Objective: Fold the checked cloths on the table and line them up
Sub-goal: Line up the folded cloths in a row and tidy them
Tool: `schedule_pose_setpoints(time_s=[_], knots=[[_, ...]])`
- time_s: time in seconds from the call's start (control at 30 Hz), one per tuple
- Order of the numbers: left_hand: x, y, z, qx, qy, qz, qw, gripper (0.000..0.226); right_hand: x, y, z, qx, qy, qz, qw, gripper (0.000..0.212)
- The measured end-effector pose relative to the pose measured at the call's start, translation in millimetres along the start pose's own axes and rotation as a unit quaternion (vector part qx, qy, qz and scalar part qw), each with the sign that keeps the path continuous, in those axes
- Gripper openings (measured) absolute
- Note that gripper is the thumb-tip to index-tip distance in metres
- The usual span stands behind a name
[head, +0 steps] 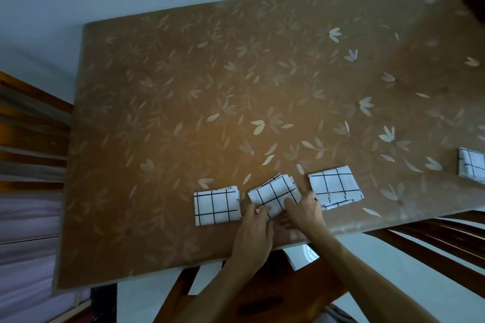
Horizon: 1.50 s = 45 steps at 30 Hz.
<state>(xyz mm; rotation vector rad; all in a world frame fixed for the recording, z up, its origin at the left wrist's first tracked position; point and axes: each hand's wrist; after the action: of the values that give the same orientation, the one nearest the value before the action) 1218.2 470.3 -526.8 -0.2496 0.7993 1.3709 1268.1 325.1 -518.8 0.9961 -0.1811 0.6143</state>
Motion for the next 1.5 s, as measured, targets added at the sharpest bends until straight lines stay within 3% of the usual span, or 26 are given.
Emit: schedule_pose_setpoints(time_s=[0.2, 0.4, 0.53, 0.6, 0.67, 0.73, 0.8, 1.03, 1.3, 1.43, 1.5], knots=[[-3.2, -12.5, -1.6, 0.010, -0.048, 0.044, 0.998, 0.040, -18.6, 1.6, 3.4, 0.024, 0.067, 0.062, 0.996, 0.044], [1.1, -5.9, 3.4, -0.019, -0.058, 0.026, 0.998, 0.036, -10.8, 9.9, 17.9, -0.026, 0.262, 0.105, 0.959, 0.041], [13.8, 0.5, 21.6, -0.109, -0.043, 0.008, 0.993, 0.025, 10.6, 23.9, 17.2, -0.069, 0.267, 0.252, 0.928, 0.022], [26.9, 3.1, 33.1, -0.170, -0.061, 0.054, 0.982, 0.027, 28.3, 30.9, 8.7, -0.037, 0.240, 0.324, 0.915, 0.016], [40.9, 6.5, 44.3, -0.208, -0.070, 0.144, 0.965, 0.029, 43.2, 34.5, -7.0, 0.038, 0.167, 0.342, 0.924, 0.021], [52.5, 11.0, 53.6, -0.201, -0.063, 0.235, 0.949, 0.034, 50.3, 37.0, -28.5, 0.115, 0.146, 0.348, 0.919, 0.028], [59.7, 14.8, 57.8, -0.183, -0.029, 0.273, 0.944, 0.035, 50.9, 39.3, -48.6, 0.171, 0.186, 0.333, 0.908, 0.049], [61.8, 7.4, 56.7, -0.160, 0.015, 0.239, 0.958, 0.035, 50.7, 38.7, -64.9, 0.161, 0.175, 0.282, 0.930, 0.063], [60.4, 4.2, 62.3, -0.157, 0.024, 0.201, 0.967, 0.030, 42.3, 39.7, -50.8, 0.109, 0.183, 0.323, 0.922, 0.047], [48.1, 0.6, 58.6, -0.174, 0.002, 0.119, 0.977, 0.023, 30.6, 43.9, -23.3, 0.060, 0.114, 0.366, 0.922, 0.023], [33.4, -8.2, 49.3, -0.151, 0.014, 0.074, 0.986, 0.020, 21.3, 37.4, -2.6, 0.026, 0.101, 0.362, 0.926, 0.021]])
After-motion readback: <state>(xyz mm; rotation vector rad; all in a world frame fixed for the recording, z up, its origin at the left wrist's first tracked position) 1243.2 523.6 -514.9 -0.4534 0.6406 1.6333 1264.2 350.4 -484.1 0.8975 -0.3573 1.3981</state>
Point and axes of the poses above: each hand's wrist, its own y-axis away from the middle knuckle, its own z-axis out of the back of the hand, x = y × z, and after that the axes turned 2 degrees about z, right-handed
